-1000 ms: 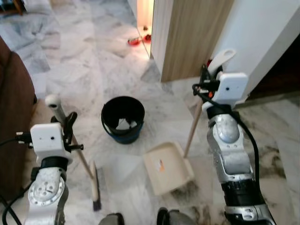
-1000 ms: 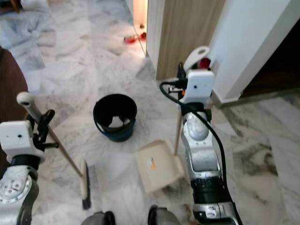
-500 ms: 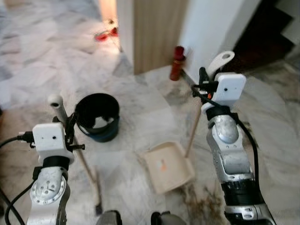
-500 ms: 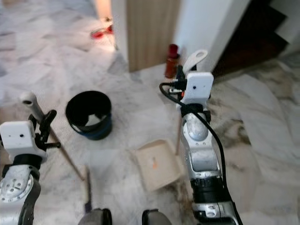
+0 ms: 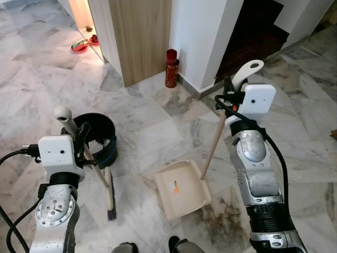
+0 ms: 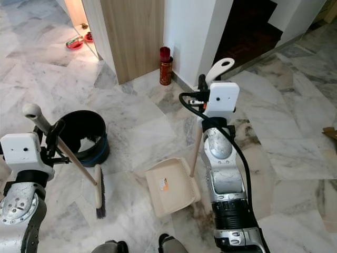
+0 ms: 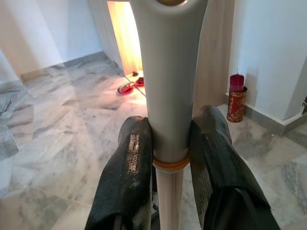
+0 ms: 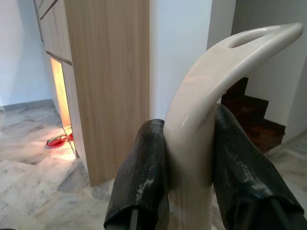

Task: Sweep floor

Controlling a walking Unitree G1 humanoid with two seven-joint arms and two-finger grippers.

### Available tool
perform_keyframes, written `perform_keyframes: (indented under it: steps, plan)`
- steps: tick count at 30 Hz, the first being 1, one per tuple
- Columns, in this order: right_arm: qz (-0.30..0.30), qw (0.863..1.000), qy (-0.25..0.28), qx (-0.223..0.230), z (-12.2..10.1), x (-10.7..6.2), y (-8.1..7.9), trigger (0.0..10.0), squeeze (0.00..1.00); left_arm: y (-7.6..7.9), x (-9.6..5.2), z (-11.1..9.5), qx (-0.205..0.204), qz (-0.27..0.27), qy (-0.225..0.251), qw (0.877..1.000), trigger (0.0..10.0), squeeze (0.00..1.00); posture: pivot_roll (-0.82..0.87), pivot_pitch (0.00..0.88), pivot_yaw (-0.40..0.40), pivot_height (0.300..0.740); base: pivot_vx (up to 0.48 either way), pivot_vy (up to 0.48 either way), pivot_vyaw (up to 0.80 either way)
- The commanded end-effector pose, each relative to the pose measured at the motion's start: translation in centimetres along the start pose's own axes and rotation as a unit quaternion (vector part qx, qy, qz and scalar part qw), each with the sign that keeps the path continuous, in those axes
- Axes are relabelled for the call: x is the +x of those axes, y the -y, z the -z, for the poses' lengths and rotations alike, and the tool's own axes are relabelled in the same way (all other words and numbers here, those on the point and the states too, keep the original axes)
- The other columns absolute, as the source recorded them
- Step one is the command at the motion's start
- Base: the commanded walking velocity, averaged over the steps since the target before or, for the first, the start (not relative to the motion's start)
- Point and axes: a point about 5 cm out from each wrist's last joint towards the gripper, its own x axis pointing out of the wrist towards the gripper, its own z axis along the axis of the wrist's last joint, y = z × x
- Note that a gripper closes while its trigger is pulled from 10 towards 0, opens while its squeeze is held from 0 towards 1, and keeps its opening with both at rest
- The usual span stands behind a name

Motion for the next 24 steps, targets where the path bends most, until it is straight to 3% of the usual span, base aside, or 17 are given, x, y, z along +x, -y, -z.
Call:
perform_keyframes:
  steps: [1, 24]
  plan:
    - [0.003, 1.000, 0.016, 0.000, -0.71, 0.02, 0.05, 10.0, 0.00, 0.10, 0.13, -0.39, 0.008, 0.005, 0.012, 1.000, 10.0, 0.00, -0.03, 0.142, -0.005, 0.740, 0.000, -0.480, -0.80]
    - [-0.001, 1.000, 0.017, -0.006, -0.98, 0.58, 0.15, 10.0, 0.00, 0.13, 0.03, -0.30, -0.003, 0.003, 0.012, 1.000, 10.0, 0.00, -0.03, 0.171, -0.034, 0.740, 0.000, -0.021, -0.80]
